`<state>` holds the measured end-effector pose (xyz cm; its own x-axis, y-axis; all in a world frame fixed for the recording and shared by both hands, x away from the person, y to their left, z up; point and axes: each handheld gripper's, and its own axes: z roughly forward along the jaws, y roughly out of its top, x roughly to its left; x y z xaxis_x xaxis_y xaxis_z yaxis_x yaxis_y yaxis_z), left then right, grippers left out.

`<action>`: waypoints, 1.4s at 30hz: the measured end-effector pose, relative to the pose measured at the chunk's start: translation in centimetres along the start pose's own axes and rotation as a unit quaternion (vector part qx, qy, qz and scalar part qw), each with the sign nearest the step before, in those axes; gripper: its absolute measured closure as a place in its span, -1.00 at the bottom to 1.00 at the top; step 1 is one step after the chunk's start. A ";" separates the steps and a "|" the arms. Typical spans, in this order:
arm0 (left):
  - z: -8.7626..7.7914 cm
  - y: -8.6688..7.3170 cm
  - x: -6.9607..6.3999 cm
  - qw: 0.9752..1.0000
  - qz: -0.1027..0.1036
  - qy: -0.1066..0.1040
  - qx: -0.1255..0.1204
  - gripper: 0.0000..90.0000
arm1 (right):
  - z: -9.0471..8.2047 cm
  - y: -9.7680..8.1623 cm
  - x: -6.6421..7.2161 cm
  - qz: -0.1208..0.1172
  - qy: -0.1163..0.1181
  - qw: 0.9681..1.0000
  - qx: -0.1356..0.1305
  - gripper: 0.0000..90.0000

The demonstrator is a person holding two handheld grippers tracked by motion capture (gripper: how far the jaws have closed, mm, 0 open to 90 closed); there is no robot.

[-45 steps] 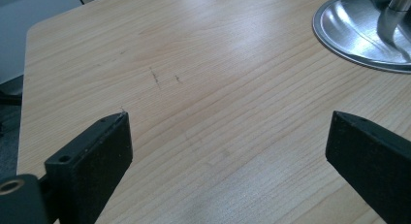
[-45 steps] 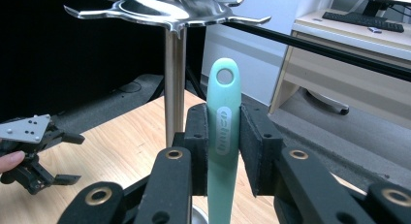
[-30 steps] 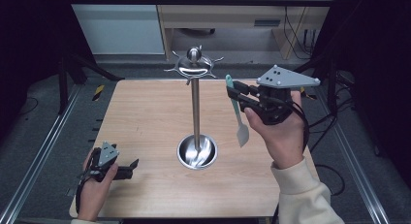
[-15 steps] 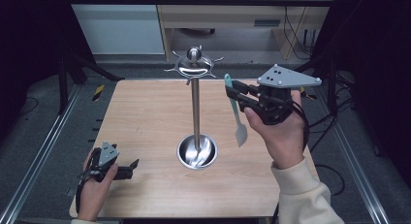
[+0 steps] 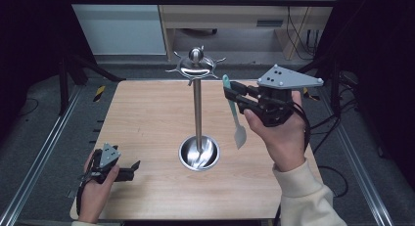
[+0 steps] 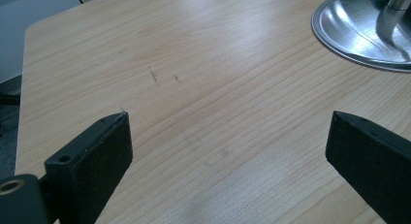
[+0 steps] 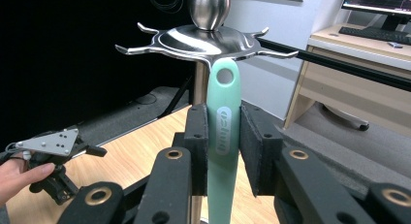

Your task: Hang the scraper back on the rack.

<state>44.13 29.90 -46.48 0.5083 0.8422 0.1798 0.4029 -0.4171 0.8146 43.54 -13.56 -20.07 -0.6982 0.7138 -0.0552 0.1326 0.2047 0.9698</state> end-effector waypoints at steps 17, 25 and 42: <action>0.0 0.0 0.0 1.000 0.000 0.000 0.000 -0.94 | 0.4 0.3 0.3 -0.001 0.006 1.000 0.004 0.65; 0.0 0.0 0.0 1.000 0.001 0.000 0.000 -0.94 | 0.6 0.3 0.3 0.001 0.006 1.000 0.007 0.65; 0.0 0.0 0.0 1.000 0.001 -0.001 0.000 -0.94 | 1.2 0.2 0.3 0.004 0.007 1.000 0.012 0.65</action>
<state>44.13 29.85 -46.47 0.5102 0.8409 0.1808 0.4015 -0.4187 0.8145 44.24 -12.48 -20.21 -0.7075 0.7053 -0.0442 0.1544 0.2153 0.9643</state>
